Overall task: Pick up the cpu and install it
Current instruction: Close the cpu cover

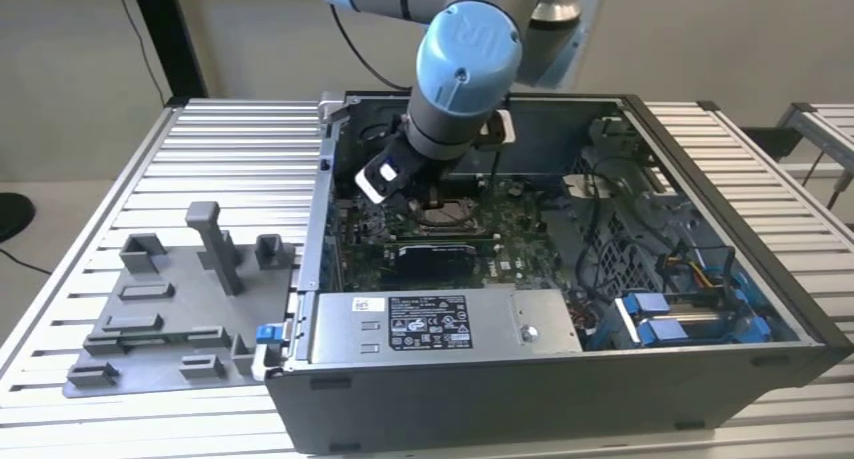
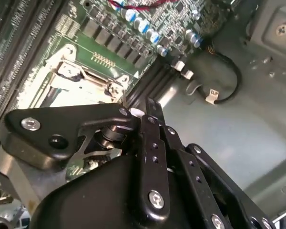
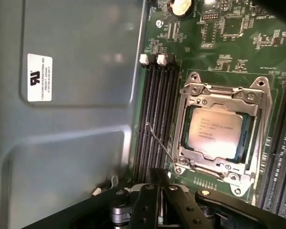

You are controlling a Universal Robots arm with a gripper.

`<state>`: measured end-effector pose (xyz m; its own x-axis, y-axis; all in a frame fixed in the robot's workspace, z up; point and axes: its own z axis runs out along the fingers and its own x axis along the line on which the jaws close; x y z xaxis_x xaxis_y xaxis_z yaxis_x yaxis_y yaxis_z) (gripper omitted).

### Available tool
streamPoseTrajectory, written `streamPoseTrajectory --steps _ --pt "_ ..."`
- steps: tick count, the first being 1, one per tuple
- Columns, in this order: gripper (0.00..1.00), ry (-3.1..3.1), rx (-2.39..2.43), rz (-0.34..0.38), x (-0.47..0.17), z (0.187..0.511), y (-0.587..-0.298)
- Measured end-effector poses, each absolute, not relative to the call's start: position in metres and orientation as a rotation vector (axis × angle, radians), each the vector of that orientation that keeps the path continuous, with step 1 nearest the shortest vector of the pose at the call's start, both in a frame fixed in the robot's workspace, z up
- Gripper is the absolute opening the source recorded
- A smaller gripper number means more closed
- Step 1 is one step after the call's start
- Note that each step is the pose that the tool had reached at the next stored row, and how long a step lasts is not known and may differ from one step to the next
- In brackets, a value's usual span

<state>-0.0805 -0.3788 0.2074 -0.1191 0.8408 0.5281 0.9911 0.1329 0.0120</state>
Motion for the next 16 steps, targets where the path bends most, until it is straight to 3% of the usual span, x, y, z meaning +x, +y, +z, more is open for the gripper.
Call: streamPoseTrajectory --steps 16 --pt "0.00 -2.016 -1.754 -0.528 -0.061 0.190 -0.378"
